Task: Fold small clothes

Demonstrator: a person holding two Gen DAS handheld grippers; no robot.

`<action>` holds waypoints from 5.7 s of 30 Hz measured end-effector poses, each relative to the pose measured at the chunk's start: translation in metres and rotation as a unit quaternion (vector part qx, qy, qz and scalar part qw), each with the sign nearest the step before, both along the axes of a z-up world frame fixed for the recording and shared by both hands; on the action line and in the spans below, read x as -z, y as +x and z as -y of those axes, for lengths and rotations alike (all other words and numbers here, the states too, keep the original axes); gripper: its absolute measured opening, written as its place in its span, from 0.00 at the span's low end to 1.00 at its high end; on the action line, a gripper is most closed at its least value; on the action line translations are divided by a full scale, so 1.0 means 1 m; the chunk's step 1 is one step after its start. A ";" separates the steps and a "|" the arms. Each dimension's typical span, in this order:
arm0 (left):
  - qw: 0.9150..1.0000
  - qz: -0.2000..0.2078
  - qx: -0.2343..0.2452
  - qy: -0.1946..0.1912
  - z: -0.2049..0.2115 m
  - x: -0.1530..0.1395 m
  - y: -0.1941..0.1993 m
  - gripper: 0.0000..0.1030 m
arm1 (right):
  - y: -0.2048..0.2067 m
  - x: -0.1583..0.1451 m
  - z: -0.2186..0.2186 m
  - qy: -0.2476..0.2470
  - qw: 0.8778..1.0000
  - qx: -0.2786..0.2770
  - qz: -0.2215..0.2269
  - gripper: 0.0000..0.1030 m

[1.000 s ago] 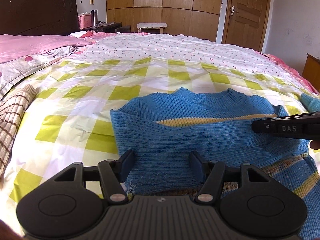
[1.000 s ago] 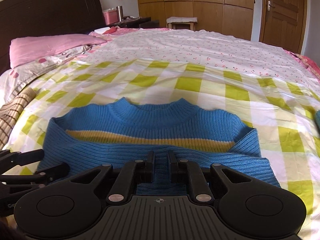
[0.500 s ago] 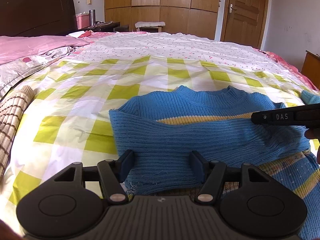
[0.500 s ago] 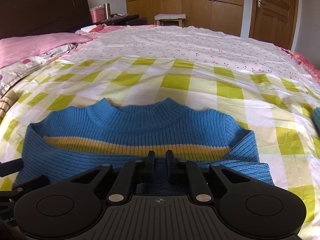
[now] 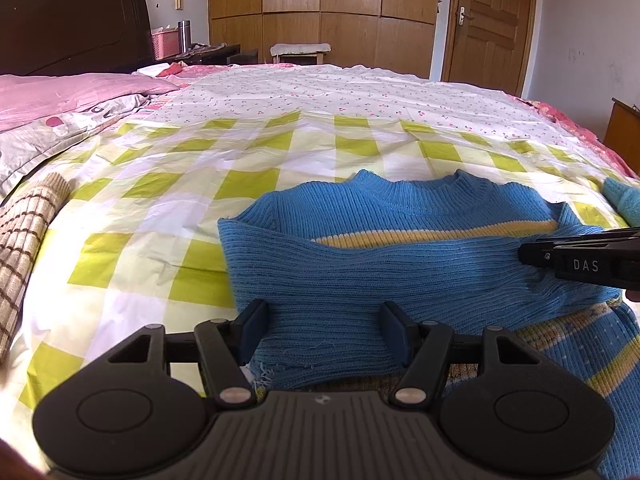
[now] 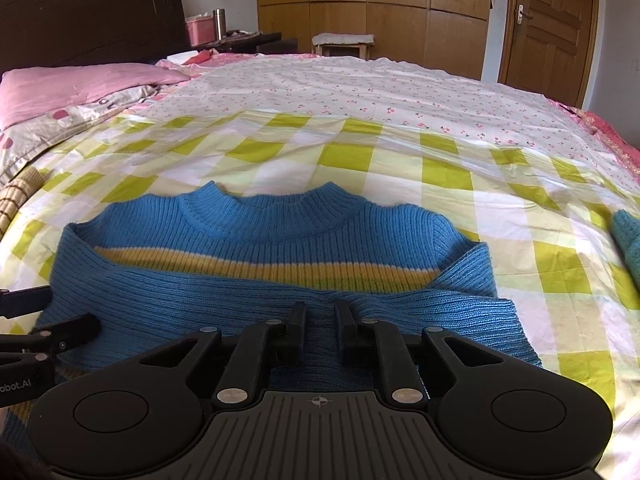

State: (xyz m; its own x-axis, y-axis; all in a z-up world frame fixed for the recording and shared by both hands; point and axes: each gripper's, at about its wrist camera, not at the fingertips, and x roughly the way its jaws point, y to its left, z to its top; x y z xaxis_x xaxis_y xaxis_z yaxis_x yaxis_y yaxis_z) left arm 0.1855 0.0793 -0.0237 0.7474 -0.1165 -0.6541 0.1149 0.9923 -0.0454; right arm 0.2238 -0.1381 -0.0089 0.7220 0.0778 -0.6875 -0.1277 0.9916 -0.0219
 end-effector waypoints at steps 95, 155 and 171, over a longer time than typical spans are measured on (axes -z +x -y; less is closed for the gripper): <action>0.989 -0.145 0.021 -0.004 -0.020 0.002 -0.204 0.65 | -0.248 -0.002 0.119 0.058 0.992 0.004 -0.111 0.34; 0.954 -0.022 -0.080 -0.287 -0.081 -0.017 0.041 0.14 | 0.008 -0.033 0.142 0.330 0.936 0.119 -0.003 0.06; 0.961 0.045 -0.120 -0.246 -0.082 -0.031 0.018 0.20 | 0.006 -0.033 0.128 0.251 0.960 0.119 0.041 0.35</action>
State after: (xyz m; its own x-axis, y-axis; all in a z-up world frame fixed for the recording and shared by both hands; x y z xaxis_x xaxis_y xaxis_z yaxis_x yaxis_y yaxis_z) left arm 0.2037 0.1616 0.0075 0.8421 -0.2113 -0.4961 -0.0899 0.8521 -0.5155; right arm 0.2302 -0.2657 0.0238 0.8106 0.2106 -0.5464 0.0856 0.8805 0.4663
